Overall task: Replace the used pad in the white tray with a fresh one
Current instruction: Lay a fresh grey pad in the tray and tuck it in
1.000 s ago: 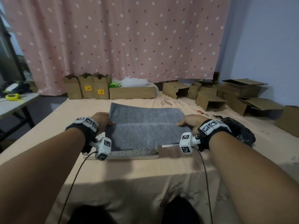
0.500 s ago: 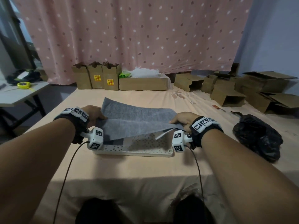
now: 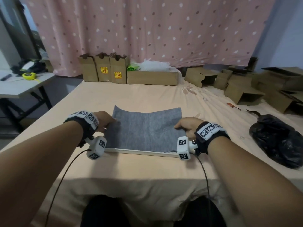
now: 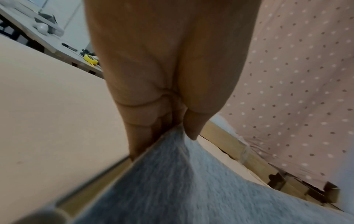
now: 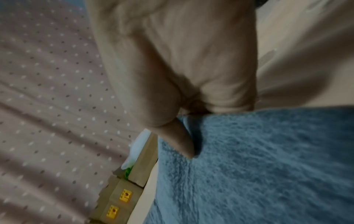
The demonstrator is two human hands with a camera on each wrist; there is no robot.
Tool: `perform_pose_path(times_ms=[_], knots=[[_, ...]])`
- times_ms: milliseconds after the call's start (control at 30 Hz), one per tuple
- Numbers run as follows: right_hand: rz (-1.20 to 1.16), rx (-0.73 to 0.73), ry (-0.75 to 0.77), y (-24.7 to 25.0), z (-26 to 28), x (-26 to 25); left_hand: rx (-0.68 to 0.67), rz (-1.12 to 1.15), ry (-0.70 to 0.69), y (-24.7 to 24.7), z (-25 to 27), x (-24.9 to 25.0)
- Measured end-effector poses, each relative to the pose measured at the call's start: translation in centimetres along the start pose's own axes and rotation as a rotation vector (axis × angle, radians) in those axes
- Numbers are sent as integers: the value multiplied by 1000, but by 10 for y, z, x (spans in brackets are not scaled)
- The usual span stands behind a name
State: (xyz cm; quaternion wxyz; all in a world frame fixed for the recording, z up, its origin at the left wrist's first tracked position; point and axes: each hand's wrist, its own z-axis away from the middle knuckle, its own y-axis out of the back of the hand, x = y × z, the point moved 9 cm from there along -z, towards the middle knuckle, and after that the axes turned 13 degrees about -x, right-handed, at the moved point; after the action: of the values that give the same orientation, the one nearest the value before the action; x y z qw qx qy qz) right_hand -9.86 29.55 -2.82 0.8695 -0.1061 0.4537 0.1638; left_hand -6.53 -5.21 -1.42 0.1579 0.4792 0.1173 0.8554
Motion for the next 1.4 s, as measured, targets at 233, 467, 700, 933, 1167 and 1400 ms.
perform_pose_path(times_ms=[233, 467, 700, 933, 1167, 1400], knots=[[-21, -104, 20, -22, 11, -8, 91, 68, 12, 2, 5, 0], [-198, -138, 242, -22, 13, -19, 34, 210, -22, 2, -3, -6], [-93, 116, 131, 9, -12, 1, 92, 202, 12, 17, -9, -14], [272, 238, 106, 12, -17, -12, 189, 79, -22, 29, -10, -11], [718, 486, 59, 1, -1, -30, 217, -102, 8, 29, -14, -7], [845, 541, 13, 3, 4, -38, 179, -216, 35, 20, -10, -3]])
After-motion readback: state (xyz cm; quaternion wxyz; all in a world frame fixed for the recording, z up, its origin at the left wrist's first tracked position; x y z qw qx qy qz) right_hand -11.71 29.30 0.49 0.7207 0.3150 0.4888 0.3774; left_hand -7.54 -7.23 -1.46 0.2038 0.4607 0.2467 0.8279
